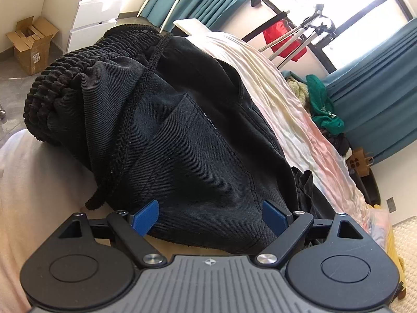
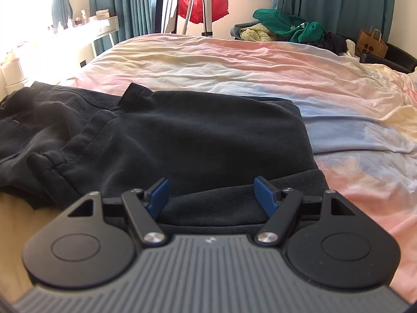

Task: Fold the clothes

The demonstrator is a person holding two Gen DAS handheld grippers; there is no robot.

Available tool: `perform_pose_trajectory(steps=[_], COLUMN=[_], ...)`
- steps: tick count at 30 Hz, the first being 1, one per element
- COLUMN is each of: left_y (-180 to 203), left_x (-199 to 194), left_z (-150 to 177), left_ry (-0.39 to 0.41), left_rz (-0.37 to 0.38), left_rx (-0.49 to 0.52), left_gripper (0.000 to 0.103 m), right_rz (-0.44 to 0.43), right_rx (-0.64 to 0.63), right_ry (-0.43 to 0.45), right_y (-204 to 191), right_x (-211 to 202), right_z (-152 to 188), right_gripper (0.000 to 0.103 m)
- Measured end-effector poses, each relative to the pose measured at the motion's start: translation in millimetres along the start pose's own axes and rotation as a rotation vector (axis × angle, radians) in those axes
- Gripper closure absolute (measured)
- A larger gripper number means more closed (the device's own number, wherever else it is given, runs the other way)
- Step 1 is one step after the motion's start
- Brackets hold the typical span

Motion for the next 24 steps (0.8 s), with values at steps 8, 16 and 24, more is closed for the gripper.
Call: perform_pose_trajectory(steps=[8, 16, 24], left_y=[-8, -51, -95], left_x=[-8, -10, 1], left_z=[12, 7, 6], left_ry=[-0.048, 0.029, 0.020], left_rz=[-0.007, -0.060, 0.017], left_rx=[-0.104, -0.358, -0.601], left_gripper=[0.013, 0.016, 0.021], right_rz=[-0.006, -0.037, -0.060], right_rx=[0.009, 0.066, 0.129], right_ry=[0.009, 0.004, -0.013], right_y=[-10, -9, -8], right_x=[6, 8, 14], right_z=[-4, -6, -7], right_gripper=[0.027, 0.028, 0.028])
Point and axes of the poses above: each gripper's, at about its wrist camera, not at the fingertips, and x roughly the way its jaws point, y to its right, z to its underside, the point moved 1 cm from there along x, roughly the way its jaws point, and after that the axes turned 5 degrees about -z, right-handed, at the moved point
